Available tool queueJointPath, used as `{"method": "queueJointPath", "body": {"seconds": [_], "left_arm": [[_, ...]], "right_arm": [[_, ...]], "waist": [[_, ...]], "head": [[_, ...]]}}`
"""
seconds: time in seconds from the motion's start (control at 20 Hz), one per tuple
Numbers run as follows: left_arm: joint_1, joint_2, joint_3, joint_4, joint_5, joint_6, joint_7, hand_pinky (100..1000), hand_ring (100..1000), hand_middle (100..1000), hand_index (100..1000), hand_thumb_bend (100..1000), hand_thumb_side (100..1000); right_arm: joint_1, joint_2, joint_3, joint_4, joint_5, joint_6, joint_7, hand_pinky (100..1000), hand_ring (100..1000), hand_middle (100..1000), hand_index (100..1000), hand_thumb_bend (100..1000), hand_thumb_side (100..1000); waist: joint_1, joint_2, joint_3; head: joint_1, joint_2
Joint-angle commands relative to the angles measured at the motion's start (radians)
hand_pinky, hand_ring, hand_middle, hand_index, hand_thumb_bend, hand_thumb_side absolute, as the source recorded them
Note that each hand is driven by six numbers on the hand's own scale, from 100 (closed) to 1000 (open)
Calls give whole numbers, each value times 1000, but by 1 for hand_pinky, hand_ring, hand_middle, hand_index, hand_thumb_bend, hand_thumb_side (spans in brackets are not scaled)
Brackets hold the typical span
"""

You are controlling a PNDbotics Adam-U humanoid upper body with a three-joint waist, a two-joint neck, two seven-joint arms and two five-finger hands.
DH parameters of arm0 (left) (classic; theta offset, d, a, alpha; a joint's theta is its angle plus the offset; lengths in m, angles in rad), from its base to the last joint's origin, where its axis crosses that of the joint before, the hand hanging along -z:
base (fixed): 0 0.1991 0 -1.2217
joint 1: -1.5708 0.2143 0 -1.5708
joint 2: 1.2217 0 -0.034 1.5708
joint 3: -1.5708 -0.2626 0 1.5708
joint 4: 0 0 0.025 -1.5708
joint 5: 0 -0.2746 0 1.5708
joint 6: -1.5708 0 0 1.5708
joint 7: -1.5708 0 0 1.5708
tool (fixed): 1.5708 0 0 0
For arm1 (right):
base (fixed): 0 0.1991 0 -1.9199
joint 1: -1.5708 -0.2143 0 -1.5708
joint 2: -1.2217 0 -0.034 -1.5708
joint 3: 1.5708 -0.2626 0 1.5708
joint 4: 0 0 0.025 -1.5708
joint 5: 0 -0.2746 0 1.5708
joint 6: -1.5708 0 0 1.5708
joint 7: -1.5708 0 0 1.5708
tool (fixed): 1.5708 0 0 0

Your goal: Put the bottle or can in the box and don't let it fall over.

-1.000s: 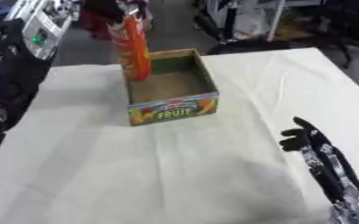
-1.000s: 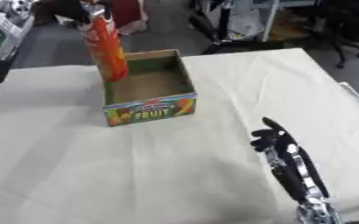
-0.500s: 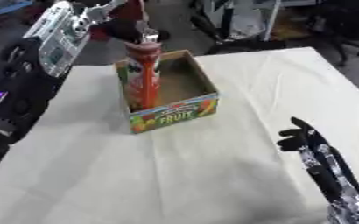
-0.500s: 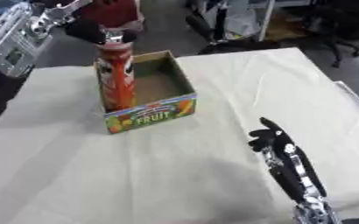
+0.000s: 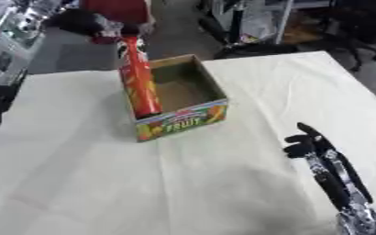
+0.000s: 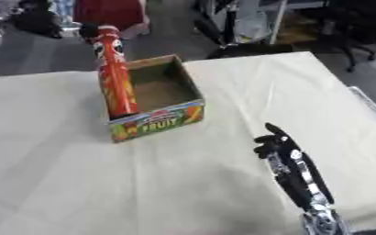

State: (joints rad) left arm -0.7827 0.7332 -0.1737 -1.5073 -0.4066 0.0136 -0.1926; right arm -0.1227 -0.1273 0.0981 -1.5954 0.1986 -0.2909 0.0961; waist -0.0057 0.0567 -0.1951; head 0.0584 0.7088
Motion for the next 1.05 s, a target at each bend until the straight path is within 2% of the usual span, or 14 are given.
{"method": "queueJointPath", "body": {"seconds": [0.05,0.15,0.25,0.4,0.55,0.7,0.85,0.95,1.05], "left_arm": [[97,91,86,-184,116,28,59,672,783,743,894,794,759],[209,89,136,-282,155,41,92,652,775,730,884,787,756],[328,46,191,-361,179,52,130,630,766,716,874,775,754],[488,-64,249,-432,201,69,194,597,753,691,854,751,759],[604,-194,269,-436,200,87,222,580,745,680,848,732,773],[665,-331,280,-403,197,101,230,561,731,662,837,714,782],[675,-447,285,-354,203,114,242,551,717,649,830,700,785],[678,-492,277,-318,205,118,244,546,709,640,825,689,790],[676,-507,259,-286,212,123,249,539,696,626,822,665,798]], "right_arm": [[-10,-14,-11,-13,5,-1,-6,669,681,697,943,100,849],[-10,-14,-15,-14,6,-1,-9,669,681,697,943,100,850],[-9,-13,-19,-15,7,0,-12,670,681,697,943,100,850],[-9,-13,-23,-17,9,0,-16,670,681,697,943,100,850],[-7,-12,-25,-18,10,-1,-18,670,682,697,943,100,849],[-4,-10,-27,-19,10,-1,-19,670,682,697,943,100,847],[-1,-6,-26,-18,10,0,-19,670,682,698,943,100,846],[-3,-3,-24,-19,9,-1,-17,671,682,698,943,100,843],[-2,-2,-23,-19,8,-1,-15,671,683,698,943,100,844]], "waist": [[0,-12,6],[-1,-10,15],[-3,-7,28],[-6,-3,40],[-5,-4,52],[-9,-8,62],[-13,-12,72],[-15,-14,71],[-16,-16,71]], "head": [[-6,-10],[-9,-11],[-12,-11],[-13,-9],[-6,1],[-6,10],[-1,21],[-6,19],[-9,22]]}}
